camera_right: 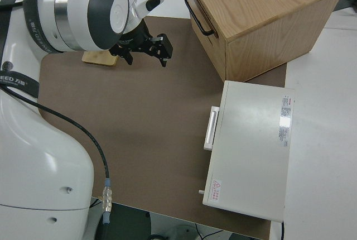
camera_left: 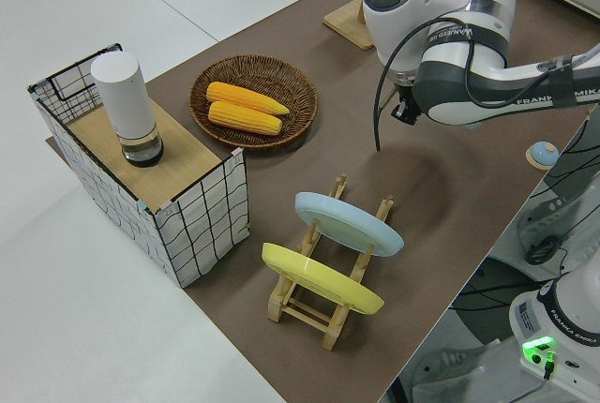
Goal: Pick gray plate from low plate rack and place it on table with left arm
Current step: 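Carry the plate away from the rack and lower it onto the table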
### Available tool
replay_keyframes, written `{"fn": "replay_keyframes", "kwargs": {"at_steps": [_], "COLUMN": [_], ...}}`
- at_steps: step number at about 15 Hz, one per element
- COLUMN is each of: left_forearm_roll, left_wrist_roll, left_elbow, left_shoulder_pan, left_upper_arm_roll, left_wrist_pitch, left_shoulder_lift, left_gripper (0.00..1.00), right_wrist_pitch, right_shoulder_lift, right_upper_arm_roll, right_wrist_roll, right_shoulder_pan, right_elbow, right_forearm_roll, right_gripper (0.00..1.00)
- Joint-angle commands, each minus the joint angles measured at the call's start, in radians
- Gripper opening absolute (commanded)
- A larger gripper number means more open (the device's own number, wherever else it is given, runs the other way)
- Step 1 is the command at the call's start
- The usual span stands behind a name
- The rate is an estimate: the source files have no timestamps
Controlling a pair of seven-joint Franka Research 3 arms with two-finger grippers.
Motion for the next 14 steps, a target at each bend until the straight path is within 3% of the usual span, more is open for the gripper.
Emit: {"fn": "replay_keyframes", "kwargs": {"at_steps": [1,7,14], "left_forearm_roll": [-0.043,-0.063,-0.089], "left_wrist_roll": [0.109,0.144,0.149], "left_elbow": [-0.116,-0.204,-0.244], "left_shoulder_pan": [0.013,-0.008,-0.088], "left_upper_arm_roll": [-0.004,-0.021,-0.022], "left_wrist_pitch": [0.097,0.192,0.254], "left_shoulder_lift": [-0.033,-0.038,-0.034], "left_gripper": [0.0,0.0,0.0], "right_wrist_pitch": [-0.001,-0.001,-0.001], "right_shoulder_lift": [0.0,0.0,0.0], "right_upper_arm_roll": [-0.006,-0.006,-0.006], "right_wrist_roll": [0.004,0.004,0.004], "right_shoulder_pan": [0.007,0.007,0.007], "right_elbow": [0.006,0.006,0.006], "right_forearm_roll": [0.003,0.003,0.003], "right_gripper": [0.983,0.983,0.983]}}
